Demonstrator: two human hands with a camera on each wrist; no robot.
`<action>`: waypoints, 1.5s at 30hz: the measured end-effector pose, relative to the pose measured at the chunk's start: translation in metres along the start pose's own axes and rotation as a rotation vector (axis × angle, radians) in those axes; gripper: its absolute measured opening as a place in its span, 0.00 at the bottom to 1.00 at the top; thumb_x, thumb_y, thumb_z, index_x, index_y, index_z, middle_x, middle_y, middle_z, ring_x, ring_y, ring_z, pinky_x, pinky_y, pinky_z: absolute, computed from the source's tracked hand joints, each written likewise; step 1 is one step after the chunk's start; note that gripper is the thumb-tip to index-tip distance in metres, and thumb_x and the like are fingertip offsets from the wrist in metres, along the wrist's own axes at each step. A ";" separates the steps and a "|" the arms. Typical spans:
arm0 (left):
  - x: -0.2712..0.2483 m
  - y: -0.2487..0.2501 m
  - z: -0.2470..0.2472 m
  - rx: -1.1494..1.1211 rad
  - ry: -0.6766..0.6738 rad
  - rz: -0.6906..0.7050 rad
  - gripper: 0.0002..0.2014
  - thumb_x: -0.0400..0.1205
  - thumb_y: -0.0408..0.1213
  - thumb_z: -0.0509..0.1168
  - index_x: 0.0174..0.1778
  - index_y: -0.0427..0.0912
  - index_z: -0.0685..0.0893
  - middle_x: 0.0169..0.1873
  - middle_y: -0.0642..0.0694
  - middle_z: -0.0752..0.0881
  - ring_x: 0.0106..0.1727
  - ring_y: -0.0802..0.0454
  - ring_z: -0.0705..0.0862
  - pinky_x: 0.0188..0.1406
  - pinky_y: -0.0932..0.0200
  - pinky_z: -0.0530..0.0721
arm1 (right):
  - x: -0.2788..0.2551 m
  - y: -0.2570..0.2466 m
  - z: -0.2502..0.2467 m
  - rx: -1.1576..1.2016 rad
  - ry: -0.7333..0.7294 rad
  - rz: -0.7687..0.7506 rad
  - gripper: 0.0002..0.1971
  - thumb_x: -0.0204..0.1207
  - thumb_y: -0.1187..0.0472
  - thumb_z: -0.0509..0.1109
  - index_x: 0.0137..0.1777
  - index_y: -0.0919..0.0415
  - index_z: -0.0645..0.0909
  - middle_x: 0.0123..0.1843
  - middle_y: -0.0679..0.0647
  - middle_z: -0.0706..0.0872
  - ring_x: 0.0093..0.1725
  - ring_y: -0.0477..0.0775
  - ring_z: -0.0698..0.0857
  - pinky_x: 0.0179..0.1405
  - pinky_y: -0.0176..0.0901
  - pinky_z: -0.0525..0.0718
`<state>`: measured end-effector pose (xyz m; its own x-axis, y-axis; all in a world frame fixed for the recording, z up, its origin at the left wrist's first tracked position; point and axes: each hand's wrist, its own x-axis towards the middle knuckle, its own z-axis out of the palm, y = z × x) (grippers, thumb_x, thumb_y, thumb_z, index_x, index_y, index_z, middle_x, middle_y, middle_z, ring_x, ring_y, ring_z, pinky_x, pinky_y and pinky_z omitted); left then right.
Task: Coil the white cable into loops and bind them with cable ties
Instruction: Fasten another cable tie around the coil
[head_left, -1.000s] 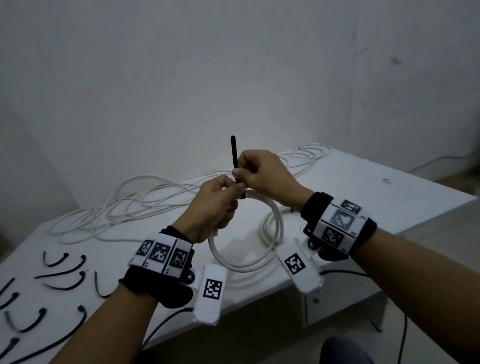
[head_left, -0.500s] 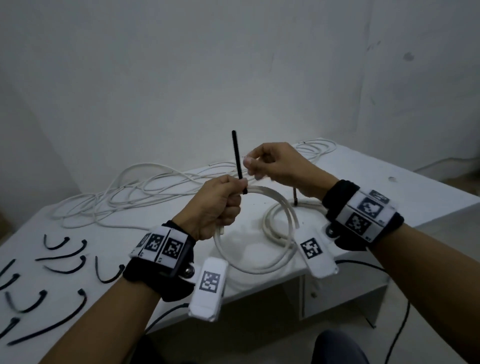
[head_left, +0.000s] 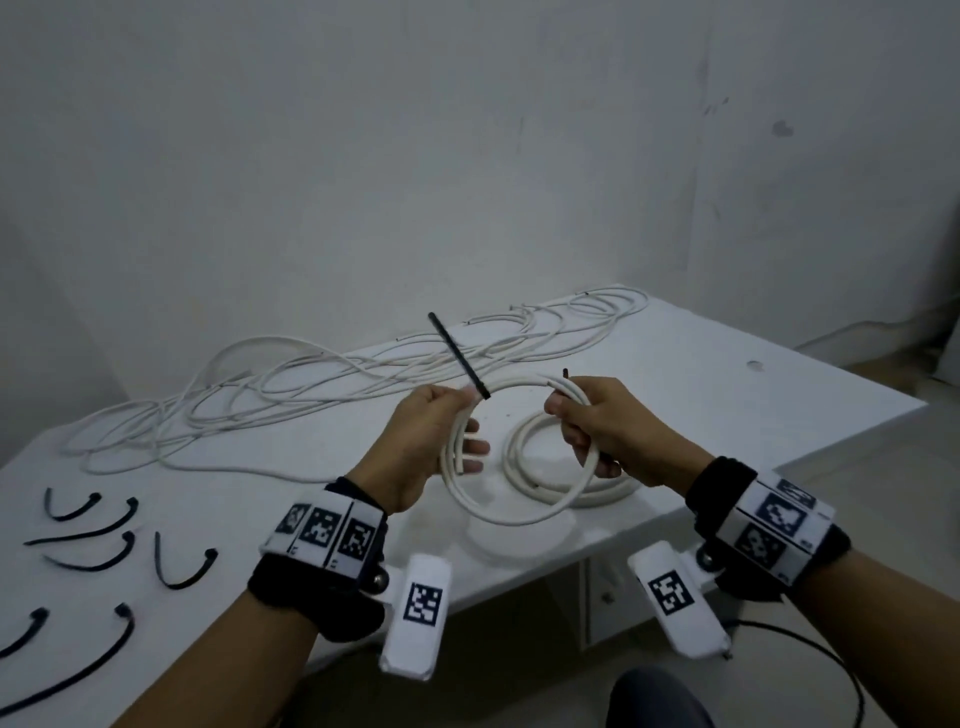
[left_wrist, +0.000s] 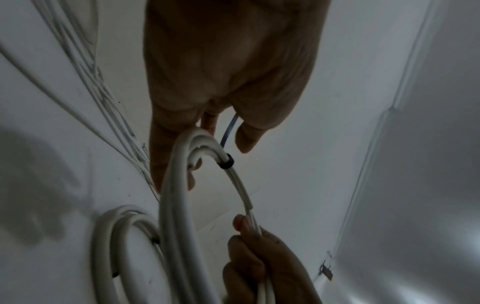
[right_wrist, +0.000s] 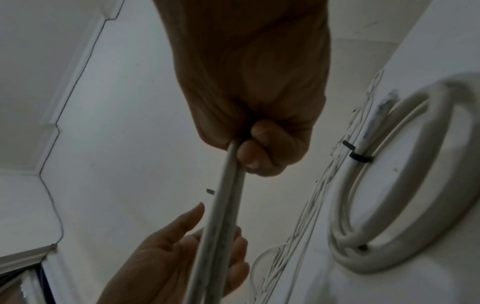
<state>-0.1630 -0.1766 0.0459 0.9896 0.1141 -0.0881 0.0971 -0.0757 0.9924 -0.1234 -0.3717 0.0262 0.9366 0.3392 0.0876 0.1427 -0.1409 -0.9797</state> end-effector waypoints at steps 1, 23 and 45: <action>-0.002 -0.004 0.003 0.050 -0.010 -0.021 0.12 0.84 0.37 0.66 0.59 0.35 0.75 0.44 0.35 0.82 0.36 0.40 0.87 0.39 0.44 0.88 | -0.001 0.002 -0.004 0.010 0.011 -0.003 0.07 0.84 0.64 0.60 0.44 0.66 0.73 0.23 0.55 0.71 0.15 0.49 0.67 0.13 0.32 0.63; 0.066 -0.029 0.070 1.039 -0.070 0.105 0.03 0.77 0.30 0.66 0.44 0.34 0.82 0.48 0.39 0.85 0.47 0.45 0.82 0.40 0.58 0.76 | 0.028 0.057 -0.066 -0.701 0.188 0.161 0.11 0.77 0.68 0.63 0.53 0.71 0.84 0.42 0.67 0.87 0.29 0.58 0.82 0.15 0.39 0.77; 0.081 -0.005 0.028 1.068 0.016 0.070 0.27 0.84 0.47 0.64 0.74 0.32 0.72 0.68 0.37 0.78 0.68 0.43 0.77 0.64 0.56 0.75 | 0.049 0.020 -0.061 -1.081 0.084 0.049 0.24 0.80 0.43 0.63 0.69 0.58 0.74 0.65 0.56 0.81 0.63 0.57 0.80 0.52 0.44 0.74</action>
<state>-0.0801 -0.1948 0.0318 0.9957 0.0886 -0.0251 0.0912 -0.9095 0.4055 -0.0555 -0.4144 0.0215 0.9621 0.2517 0.1053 0.2722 -0.9113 -0.3090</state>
